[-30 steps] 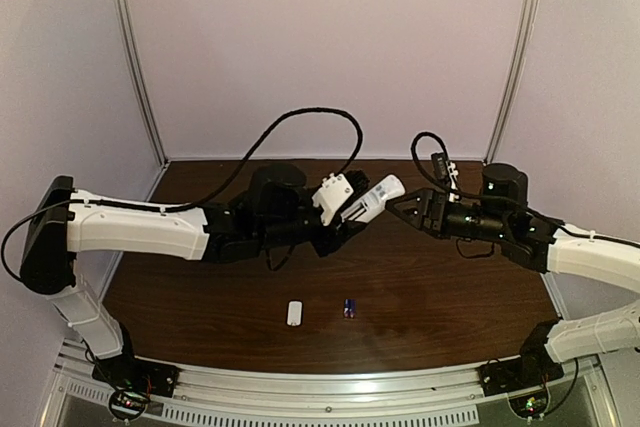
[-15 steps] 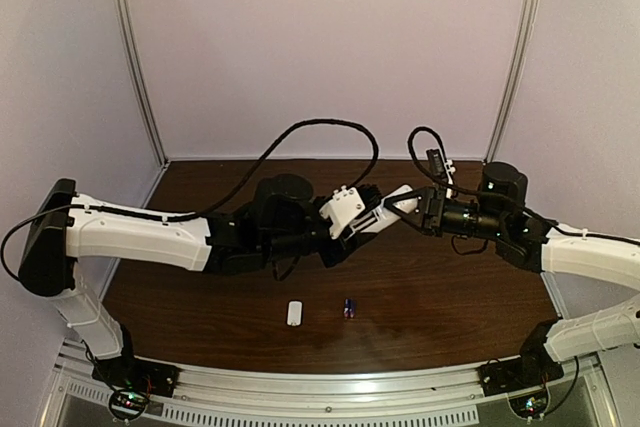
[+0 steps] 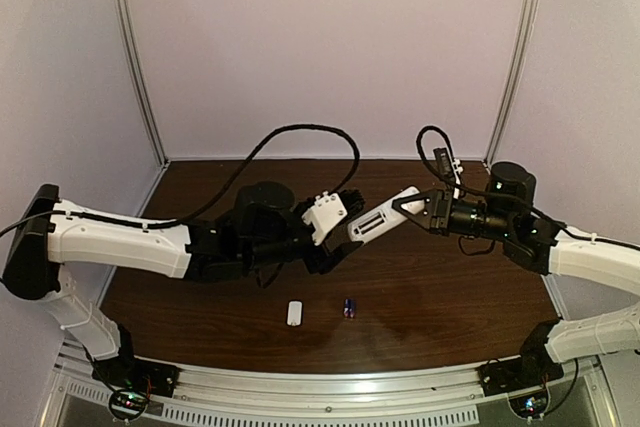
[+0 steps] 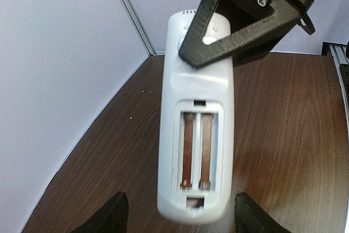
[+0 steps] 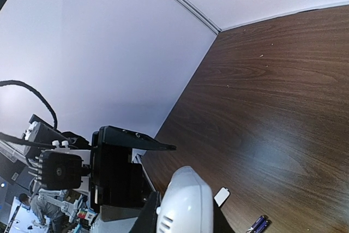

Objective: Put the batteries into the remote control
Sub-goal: Pass from the left arm to the right, then pick up the battery from the center of the board, then place the battery in the battery compartment.

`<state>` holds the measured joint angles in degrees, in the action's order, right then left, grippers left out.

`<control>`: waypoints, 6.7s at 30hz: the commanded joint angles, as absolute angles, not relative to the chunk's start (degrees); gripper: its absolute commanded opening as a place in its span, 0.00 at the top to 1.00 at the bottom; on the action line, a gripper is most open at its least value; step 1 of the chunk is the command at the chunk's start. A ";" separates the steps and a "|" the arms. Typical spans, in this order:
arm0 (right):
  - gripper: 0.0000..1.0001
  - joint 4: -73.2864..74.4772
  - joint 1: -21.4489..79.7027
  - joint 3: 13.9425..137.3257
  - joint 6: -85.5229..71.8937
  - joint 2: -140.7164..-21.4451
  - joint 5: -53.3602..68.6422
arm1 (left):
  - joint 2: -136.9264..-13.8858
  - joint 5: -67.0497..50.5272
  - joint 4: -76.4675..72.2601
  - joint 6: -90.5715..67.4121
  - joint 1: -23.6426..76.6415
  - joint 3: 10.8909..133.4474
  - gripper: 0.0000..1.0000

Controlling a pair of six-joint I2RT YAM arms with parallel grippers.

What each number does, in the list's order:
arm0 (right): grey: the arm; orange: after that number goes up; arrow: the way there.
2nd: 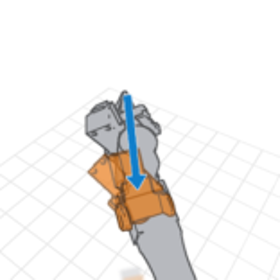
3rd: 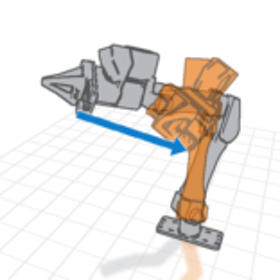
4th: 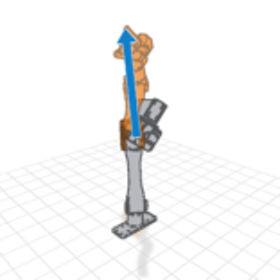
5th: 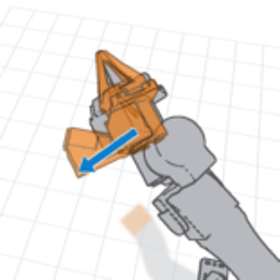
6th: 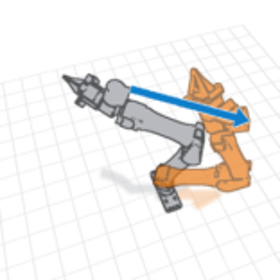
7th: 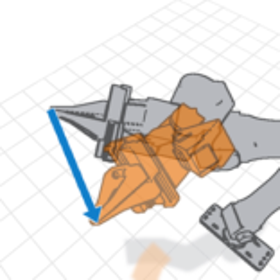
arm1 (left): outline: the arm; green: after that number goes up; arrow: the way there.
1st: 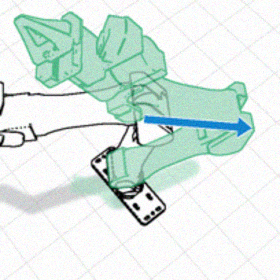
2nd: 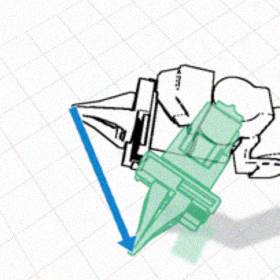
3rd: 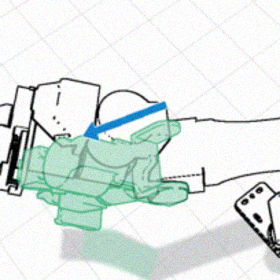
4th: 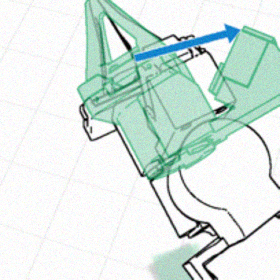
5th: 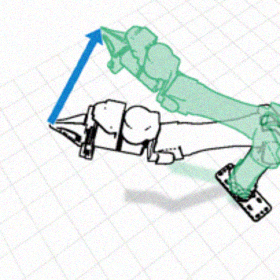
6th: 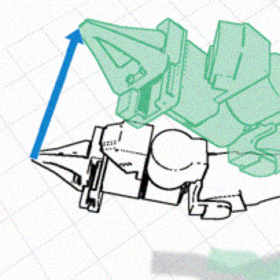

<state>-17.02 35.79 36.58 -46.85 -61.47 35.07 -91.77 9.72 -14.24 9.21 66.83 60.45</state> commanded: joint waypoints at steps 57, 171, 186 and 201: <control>1.00 6.51 29.36 34.92 -29.75 -47.19 28.57 | -111.86 2.28 9.35 -14.51 68.38 69.23 0.63; 1.00 -50.36 36.12 19.44 -62.50 -64.40 40.70 | -95.78 -6.02 -25.71 3.59 67.50 60.52 1.00; 1.00 -49.47 36.12 20.95 -61.68 -63.52 40.39 | -95.23 -5.68 -21.37 2.51 67.49 59.33 1.00; 1.00 -45.40 36.12 22.13 -59.16 -61.61 40.34 | -95.09 -4.39 -18.34 1.60 67.50 59.50 0.81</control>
<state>-43.00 35.77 20.14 -59.77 -63.00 40.25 -95.15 -4.97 -20.71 2.15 67.35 58.83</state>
